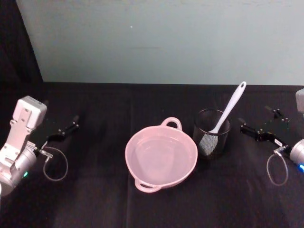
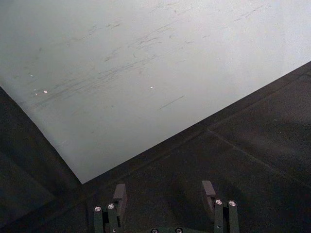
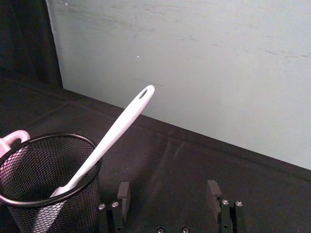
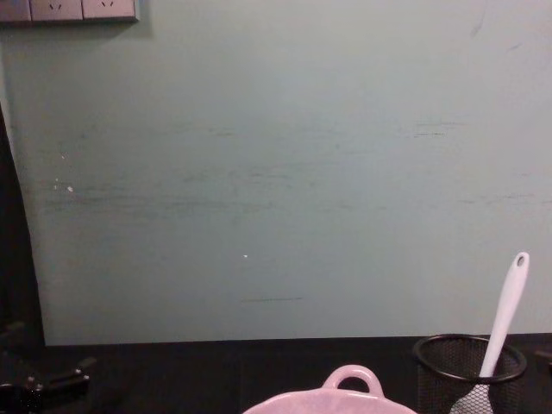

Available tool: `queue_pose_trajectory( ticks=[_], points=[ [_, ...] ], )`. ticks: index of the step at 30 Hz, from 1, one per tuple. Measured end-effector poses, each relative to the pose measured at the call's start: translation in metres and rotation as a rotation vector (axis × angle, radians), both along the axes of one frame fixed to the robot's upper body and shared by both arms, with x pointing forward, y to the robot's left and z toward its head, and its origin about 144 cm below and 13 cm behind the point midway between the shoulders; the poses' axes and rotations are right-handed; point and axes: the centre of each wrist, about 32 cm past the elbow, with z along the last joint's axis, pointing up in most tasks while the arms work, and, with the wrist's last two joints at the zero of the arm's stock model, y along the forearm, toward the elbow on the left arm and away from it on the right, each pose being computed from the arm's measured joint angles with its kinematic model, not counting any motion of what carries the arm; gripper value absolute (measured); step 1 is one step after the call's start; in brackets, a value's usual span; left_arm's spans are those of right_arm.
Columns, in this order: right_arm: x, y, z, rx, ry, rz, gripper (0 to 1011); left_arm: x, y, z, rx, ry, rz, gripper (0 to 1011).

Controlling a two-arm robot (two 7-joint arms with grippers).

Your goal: Use the one hand to pick up the spoon and stir the clear water in the bowl.

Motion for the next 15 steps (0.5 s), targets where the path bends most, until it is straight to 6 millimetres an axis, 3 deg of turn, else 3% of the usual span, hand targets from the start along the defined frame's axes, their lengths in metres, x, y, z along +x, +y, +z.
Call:
queue_pose_trajectory(
  ticks=[15],
  points=[
    [-0.0001, -0.0003, 0.0001, 0.0, -0.001, 0.0, 1003, 0.0, 0.0, 0.0, 0.0, 0.0, 0.0, 1005]
  ],
)
